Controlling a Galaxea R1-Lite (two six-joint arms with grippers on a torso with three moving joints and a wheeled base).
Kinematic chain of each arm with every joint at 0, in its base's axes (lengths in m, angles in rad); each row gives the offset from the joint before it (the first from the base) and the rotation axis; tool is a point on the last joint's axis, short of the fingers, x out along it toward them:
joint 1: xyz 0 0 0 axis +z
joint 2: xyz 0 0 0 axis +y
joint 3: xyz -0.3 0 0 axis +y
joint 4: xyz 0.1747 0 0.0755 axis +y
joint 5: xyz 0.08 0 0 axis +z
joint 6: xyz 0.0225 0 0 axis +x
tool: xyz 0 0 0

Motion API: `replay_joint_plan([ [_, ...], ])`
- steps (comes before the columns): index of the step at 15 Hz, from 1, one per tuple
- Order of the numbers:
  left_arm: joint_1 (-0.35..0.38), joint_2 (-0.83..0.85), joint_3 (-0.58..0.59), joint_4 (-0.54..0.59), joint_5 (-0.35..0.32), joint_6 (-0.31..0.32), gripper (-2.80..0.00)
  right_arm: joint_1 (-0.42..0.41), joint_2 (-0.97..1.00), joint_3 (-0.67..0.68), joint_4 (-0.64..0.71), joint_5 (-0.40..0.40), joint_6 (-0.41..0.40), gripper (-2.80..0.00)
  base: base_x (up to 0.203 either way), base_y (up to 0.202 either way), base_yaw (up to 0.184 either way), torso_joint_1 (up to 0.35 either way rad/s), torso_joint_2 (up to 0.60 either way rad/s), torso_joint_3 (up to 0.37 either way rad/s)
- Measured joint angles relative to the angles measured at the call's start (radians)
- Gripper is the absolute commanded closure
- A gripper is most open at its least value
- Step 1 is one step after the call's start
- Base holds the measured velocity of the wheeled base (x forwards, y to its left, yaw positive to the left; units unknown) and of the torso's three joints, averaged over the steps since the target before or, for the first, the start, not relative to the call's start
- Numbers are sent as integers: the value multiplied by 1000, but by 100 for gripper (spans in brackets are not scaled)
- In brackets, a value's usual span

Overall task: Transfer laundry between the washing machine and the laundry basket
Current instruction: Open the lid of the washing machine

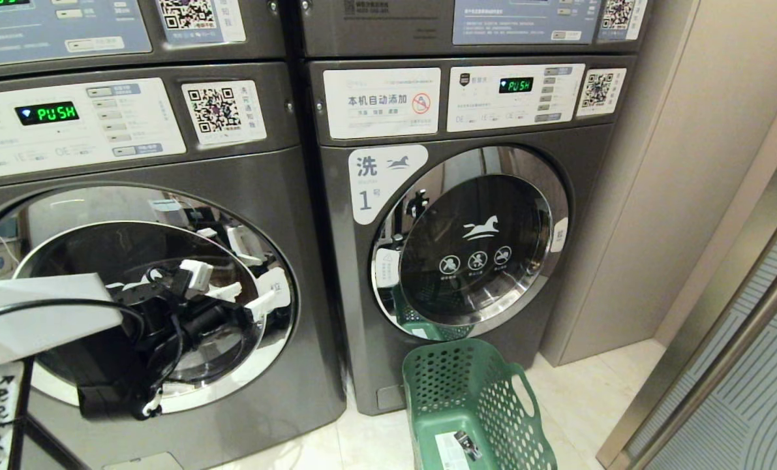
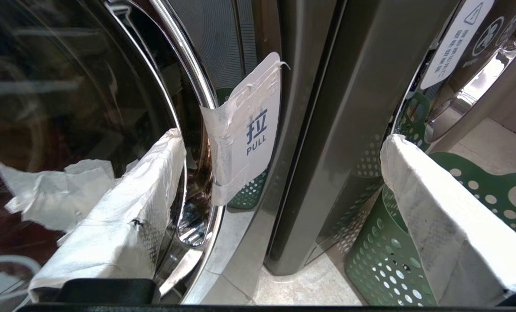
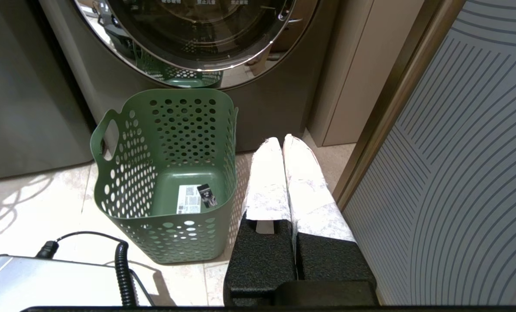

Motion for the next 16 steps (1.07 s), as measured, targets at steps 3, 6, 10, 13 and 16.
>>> replay_joint_plan([
  [3,-14,31,-27,3,-1,-1,-280,0,0,0,0,0,0,0,0,0,0,0,0,0],
  [6,-35,51,-47,4,-1,-1,-280,0,0,-1,0,0,0,0,0,0,0,0,0,0],
  [10,-60,81,-96,22,0,-1,-280,0,0,0,0,0,0,0,0,0,0,0,0,0],
  [13,-65,108,-143,34,0,-1,-280,0,0,0,0,0,0,0,0,0,0,0,0,0],
  [16,-67,113,-154,31,3,0,-280,0,0,0,0,0,0,0,0,0,0,0,0,0],
])
